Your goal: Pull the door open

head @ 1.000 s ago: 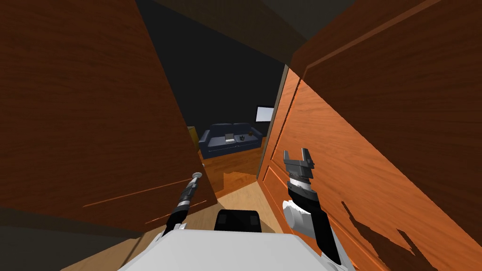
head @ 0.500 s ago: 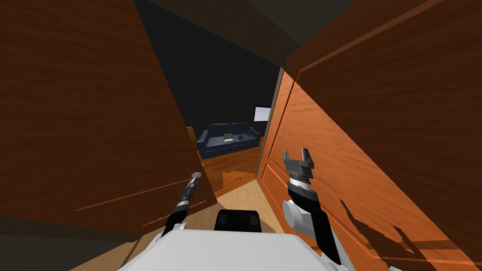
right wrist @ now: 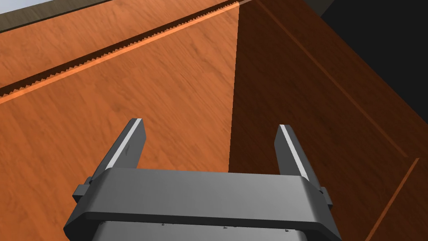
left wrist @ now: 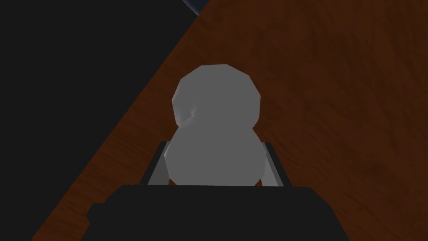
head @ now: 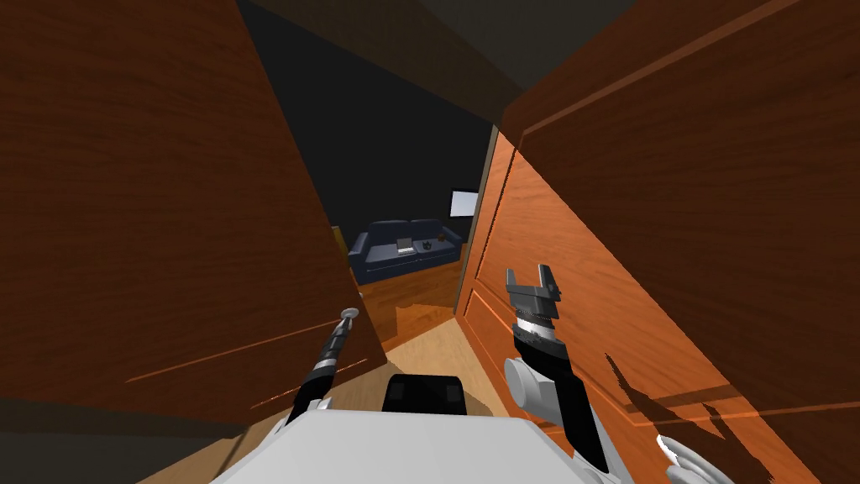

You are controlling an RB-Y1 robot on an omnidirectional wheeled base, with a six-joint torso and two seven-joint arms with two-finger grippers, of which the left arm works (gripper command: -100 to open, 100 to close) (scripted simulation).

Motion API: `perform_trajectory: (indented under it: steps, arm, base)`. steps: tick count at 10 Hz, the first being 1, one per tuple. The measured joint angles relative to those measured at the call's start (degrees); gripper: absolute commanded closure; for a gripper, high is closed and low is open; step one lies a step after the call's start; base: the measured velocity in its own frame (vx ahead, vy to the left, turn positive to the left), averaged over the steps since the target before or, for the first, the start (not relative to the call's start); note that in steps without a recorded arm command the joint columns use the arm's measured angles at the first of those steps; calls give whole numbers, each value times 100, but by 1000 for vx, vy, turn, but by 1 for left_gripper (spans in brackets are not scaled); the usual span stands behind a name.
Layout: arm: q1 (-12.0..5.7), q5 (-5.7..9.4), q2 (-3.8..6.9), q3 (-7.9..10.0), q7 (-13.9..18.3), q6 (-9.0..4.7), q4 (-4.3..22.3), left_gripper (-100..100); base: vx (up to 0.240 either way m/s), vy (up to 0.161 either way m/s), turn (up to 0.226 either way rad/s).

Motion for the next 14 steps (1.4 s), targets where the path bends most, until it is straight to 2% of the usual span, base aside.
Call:
perform_trajectory:
  steps: [3,14]
  arm:
    - [-3,127,25,-37,381,-17,22,100]
    - [38,780,135,-192,1926,-33,27,100]
  base:
    - [-39,8,-53]
    - [-50,8,-67]
